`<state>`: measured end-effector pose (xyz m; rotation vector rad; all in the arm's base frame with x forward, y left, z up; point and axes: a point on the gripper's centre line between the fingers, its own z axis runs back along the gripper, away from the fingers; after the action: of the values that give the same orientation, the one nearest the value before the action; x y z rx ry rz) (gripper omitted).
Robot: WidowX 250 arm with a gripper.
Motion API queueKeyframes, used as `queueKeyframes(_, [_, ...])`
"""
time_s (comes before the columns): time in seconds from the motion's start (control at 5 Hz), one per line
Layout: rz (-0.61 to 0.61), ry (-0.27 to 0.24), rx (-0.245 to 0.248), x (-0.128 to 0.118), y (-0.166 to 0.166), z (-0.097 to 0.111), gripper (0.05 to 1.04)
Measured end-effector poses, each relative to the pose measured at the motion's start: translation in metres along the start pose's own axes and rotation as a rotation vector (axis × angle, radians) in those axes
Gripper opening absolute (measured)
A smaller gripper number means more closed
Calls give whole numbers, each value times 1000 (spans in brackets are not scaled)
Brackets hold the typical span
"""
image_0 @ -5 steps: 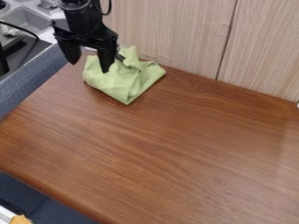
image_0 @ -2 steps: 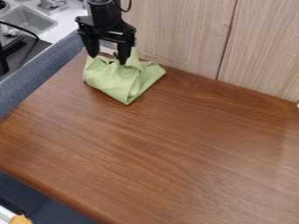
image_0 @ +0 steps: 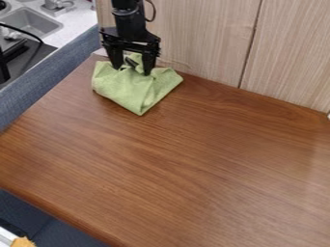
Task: Unfold the cloth from top to bottom
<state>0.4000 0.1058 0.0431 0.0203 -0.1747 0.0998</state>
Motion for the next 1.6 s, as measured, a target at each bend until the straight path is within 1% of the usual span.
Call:
queueKeyframes(0.2, [-28, 9, -7, 11, -7, -13, 964])
queueKeyframes(0.4, [-43, 7, 10, 14, -10, -13, 694])
queueKeyframes(0.6, [-43, 6, 16, 14, -9, -12, 392])
queueKeyframes(0.8, [-37, 20, 18, 9, -9, -15, 169])
queueKeyframes(1.0, [-34, 41, 23, 3, -9, -18, 64])
queueKeyframes(1.2, [-26, 25, 30, 0, -8, -5, 52])
queueKeyframes(1.4, [-26, -10, 49, 1, -4, 16, 52])
queueKeyframes(1.6, [-13, -59, 64, -6, -1, 43, 52])
